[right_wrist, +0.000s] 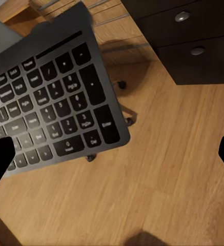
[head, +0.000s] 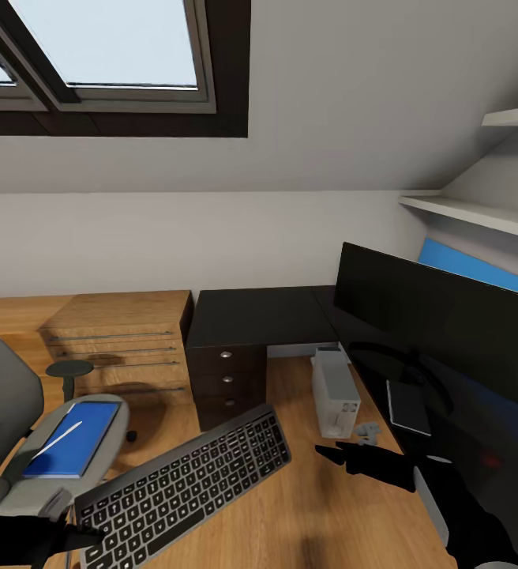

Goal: In the bedroom, organize the workspace by keeping the computer under the desk, ensuring the monitor is on the desk, placing the keyboard on the desk next to the monitor, placing the mouse on the desk next to the keyboard, moving the folder from the swivel chair onto the desk next to the mouse, stacking the notebook on top of the folder with the pen on top of the notebook, and positioning the swivel chair next to the desk.

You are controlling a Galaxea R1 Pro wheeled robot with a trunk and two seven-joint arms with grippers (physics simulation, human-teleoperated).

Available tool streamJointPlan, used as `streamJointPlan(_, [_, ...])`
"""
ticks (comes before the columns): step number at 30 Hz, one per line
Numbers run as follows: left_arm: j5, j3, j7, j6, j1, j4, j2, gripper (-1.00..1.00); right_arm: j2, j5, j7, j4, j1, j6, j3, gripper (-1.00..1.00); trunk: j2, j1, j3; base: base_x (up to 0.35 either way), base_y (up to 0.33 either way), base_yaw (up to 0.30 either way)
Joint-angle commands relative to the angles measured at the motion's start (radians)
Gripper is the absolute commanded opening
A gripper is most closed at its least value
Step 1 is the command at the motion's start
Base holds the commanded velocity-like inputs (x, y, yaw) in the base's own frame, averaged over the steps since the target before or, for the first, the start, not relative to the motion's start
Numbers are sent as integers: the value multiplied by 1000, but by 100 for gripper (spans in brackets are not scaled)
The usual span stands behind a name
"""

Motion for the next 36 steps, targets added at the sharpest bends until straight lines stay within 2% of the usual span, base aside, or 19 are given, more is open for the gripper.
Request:
streamJointPlan(1, [8, -7, 1, 2, -2, 0, 2, -100, 0, -8, 1, 0, -1, 9, -1, 100, -2, 1, -2, 0, 0, 0])
streamJointPlan(7, [8, -6, -6, -19, -2, -1, 1, -100, -1, -9, 11, -1, -1, 10, 0, 100, -2, 1, -2, 0, 0, 0])
streamJointPlan(14, [7, -6, -49, -25, -2, -2, 1, -100, -1, -9, 15, -1, -1, 10, 2, 100, -2, 1, -2, 0, 0, 0])
streamJointPlan(27, [-4, -13, -57, -25, -2, -32, -5, -100, -1, -7, 34, -1, -1, 9, 2, 100, -2, 1, -2, 0, 0, 0])
streamJointPlan(36, [-22, -15, -57, -25, -2, -46, -31, -100, -1, -6, 36, -1, -1, 9, 2, 100, -2, 1, -2, 0, 0, 0])
